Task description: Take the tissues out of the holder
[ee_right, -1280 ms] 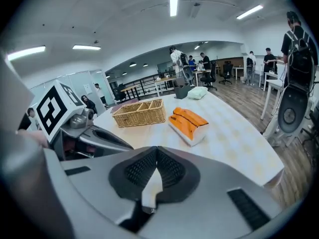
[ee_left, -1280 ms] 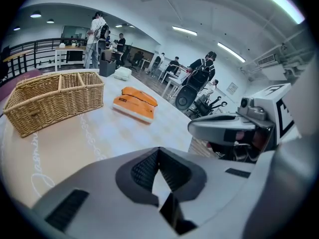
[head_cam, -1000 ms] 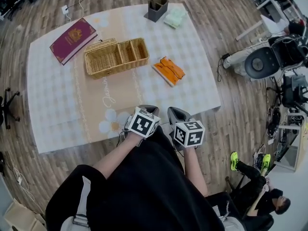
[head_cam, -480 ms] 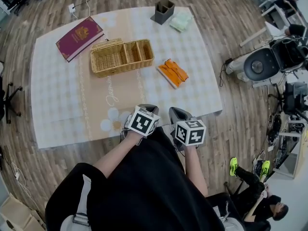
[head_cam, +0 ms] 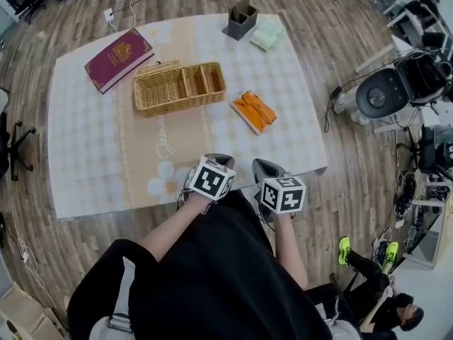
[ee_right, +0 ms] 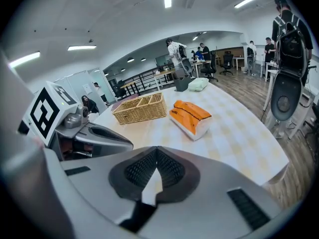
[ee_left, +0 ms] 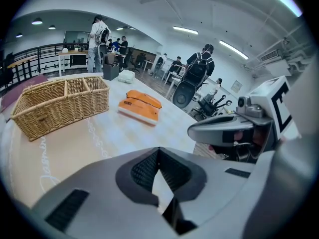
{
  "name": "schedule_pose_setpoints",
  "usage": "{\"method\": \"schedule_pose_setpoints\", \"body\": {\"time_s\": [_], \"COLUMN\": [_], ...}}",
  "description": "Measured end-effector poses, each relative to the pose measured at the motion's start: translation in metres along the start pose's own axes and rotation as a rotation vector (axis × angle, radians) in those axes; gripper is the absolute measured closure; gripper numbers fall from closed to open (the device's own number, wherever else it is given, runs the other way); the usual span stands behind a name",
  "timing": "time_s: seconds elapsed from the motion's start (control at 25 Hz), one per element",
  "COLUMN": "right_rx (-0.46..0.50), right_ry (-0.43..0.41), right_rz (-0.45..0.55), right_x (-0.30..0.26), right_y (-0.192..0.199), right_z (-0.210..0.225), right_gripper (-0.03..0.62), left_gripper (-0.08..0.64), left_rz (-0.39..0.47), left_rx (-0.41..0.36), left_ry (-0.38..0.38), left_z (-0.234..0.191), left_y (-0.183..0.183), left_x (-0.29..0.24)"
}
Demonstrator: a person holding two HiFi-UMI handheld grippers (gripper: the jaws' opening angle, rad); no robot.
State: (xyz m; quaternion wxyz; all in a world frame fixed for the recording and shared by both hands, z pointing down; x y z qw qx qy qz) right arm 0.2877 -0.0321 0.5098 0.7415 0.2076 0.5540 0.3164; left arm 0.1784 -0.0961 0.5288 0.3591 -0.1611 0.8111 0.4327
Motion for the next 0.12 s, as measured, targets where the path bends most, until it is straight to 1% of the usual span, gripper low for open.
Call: {"method": "schedule_pose_setpoints", "body": {"time_s": [0.12], "right_rx": [0.018], "right_ry": [-0.021], "right_rz": [-0.006], "right_x": [-0.0037], "right_y": [-0.0041], "right_z": [-0.0058], "right_gripper": [0.577], "left_gripper": [0.56], "left_rz": [0.004], "left_rx": [0.002], "left_ry": [-0.006], "left_z": [0.0001], "left_y": [-0.0026], "left_x": [0.0017]}}
Point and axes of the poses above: the fingertips, and each gripper's own axes: x backward along the fingers, z to its right, y out of its underside, the point moved 6 cm from there along x, backward along the fingers
